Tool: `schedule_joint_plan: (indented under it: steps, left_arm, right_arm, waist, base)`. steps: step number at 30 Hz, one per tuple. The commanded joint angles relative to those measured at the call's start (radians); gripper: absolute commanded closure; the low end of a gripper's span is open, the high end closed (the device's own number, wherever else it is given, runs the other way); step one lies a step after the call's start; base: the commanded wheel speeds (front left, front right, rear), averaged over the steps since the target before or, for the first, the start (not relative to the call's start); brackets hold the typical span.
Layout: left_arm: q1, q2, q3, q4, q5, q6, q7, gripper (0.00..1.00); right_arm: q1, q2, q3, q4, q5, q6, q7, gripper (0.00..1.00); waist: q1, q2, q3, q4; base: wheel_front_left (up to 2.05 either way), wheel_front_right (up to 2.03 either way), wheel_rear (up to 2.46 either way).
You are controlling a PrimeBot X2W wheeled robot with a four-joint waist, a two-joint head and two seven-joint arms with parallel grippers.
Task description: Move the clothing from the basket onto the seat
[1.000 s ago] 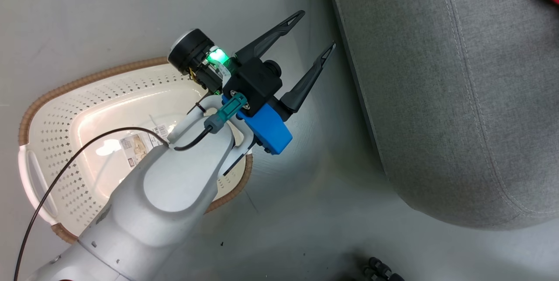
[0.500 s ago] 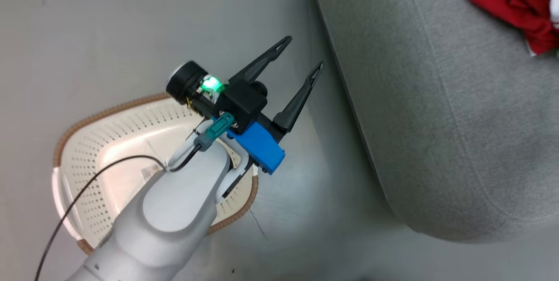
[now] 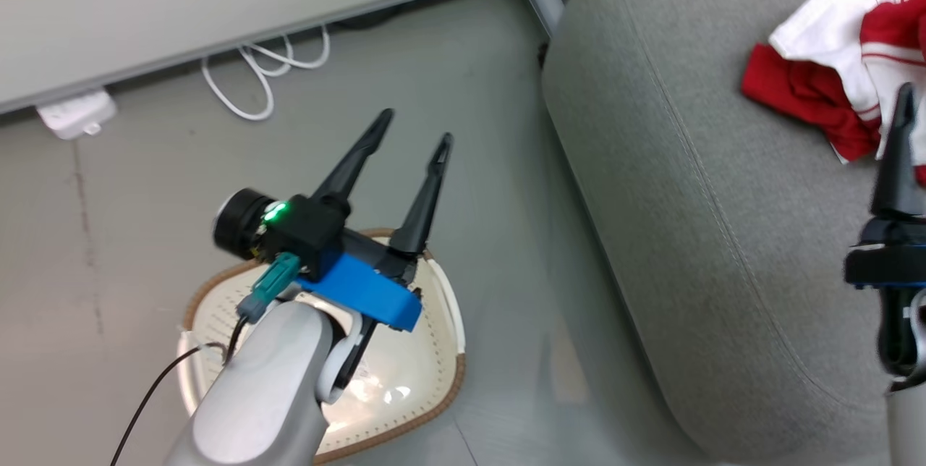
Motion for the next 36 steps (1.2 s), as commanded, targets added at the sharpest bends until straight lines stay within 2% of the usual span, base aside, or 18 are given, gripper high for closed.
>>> schedule_joint_plan:
  steps: [1,10,18,26,36]
  left_arm:
    - [0.025,0.002,0.021,-0.013,0.009,0.006,-0.003,0.00]
    - [0.191,-0.013,0.230,-0.106,0.062,0.021,-0.003,0.00]
    - [0.339,-0.033,0.370,-0.154,0.105,-0.010,-0.003,0.00]
    - [0.440,-0.054,0.428,-0.158,0.131,-0.060,-0.003,0.00]
    - [0.504,-0.063,0.449,-0.144,0.141,-0.077,-0.003,0.00]
  right_arm:
    - [0.023,0.008,0.019,-0.009,-0.001,-0.001,0.000,0.00]
    - [0.072,0.035,0.183,-0.034,0.005,-0.001,-0.001,0.00]
    - [0.145,0.068,0.251,-0.021,0.019,-0.001,-0.001,0.00]
    - [0.239,0.103,0.244,0.001,0.027,-0.001,-0.001,0.00]
    - [0.313,0.131,0.210,0.026,0.025,-0.001,-0.001,0.00]
  waist:
    - [0.0003,0.0000,-0.051,0.048]
    - [0.0003,0.0000,-0.153,0.135]
    - [0.0003,0.0000,-0.218,0.184]
    - [0.0003,0.0000,-0.264,0.208]
    - [0.0003,0.0000,-0.301,0.217]
  base:
    - [0.00,0.00,0.00]
    - [0.00,0.00,0.00]
    - [0.00,0.00,0.00]
    - [0.00,0.00,0.00]
    - [0.00,0.00,0.00]
